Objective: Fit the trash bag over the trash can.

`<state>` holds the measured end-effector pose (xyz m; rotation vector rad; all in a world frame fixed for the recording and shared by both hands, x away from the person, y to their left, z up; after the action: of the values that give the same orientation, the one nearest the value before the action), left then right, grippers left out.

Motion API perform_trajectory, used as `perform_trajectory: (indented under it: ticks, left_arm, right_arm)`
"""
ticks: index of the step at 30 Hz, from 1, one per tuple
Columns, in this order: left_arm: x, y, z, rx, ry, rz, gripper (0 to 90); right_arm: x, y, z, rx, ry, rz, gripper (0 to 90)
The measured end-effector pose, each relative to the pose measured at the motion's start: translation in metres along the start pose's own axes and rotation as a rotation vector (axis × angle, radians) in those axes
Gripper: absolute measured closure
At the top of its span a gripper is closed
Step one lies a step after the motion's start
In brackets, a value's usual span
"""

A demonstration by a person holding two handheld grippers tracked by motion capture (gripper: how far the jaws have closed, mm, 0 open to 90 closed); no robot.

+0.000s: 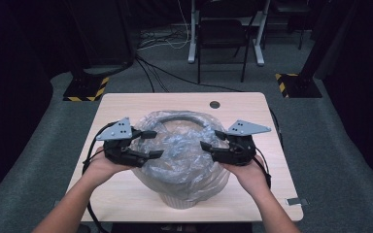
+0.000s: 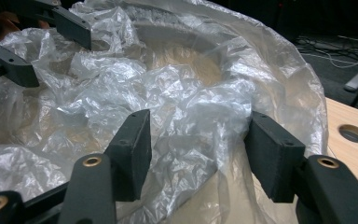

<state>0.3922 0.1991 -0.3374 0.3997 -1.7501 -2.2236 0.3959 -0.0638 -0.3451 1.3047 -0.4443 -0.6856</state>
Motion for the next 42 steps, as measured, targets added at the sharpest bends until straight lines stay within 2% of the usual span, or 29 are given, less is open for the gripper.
perform_trajectory:
  ticks: [8, 12, 18, 22, 27, 31, 37, 40, 42]
  left_arm:
    - [-0.004, -0.007, 0.026, -0.003, 0.049, 0.006, 33.6]
    - [-0.007, -0.005, 0.033, -0.012, 0.043, 0.048, 32.2]
    - [-0.008, 0.018, 0.047, 0.037, 0.069, 0.022, 29.8]
    - [-0.006, 0.042, 0.05, 0.068, 0.074, -0.003, 29.1]
    - [-0.005, 0.058, 0.041, 0.069, 0.044, -0.004, 29.0]
    - [-0.006, 0.068, 0.027, 0.048, 0.022, -0.027, 28.6]
    - [-0.005, 0.083, 0.006, 0.059, -0.021, -0.037, 28.4]
    - [-0.001, 0.084, -0.01, 0.03, -0.07, -0.051, 29.8]
    - [0.0, 0.082, -0.021, -0.001, -0.08, -0.054, 30.2]
  right_arm:
    - [-0.018, 0.004, -0.024, -0.001, 0.037, 0.016, 40.1]
    - [-0.023, 0.005, -0.031, -0.017, 0.051, 0.036, 37.1]
    - [-0.021, 0.011, -0.031, -0.011, 0.059, 0.01, 29.9]
    - [-0.021, 0.018, -0.028, 0.013, 0.06, 0.022, 28.1]
    - [-0.023, 0.028, -0.026, 0.041, 0.069, 0.03, 27.6]
    - [-0.025, 0.036, -0.025, 0.056, 0.073, 0.047, 27.7]
    - [-0.022, 0.047, -0.012, 0.118, 0.063, 0.047, 28.1]
    - [-0.018, 0.047, -0.007, 0.116, 0.057, 0.046, 28.2]
    - [-0.016, 0.045, -0.004, 0.116, 0.054, 0.044, 28.4]
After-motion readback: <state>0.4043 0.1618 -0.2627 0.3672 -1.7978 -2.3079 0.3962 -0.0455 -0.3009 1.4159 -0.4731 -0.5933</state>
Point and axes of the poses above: each handheld gripper's, and its own axes: z roughly backward along the jaws, y roughly out of its top, x roughly to its right, the point moved 5 cm from there along -z, roughly forward along the jaws, and after that the axes turned 11 degrees about x, right-handed, at the moved point
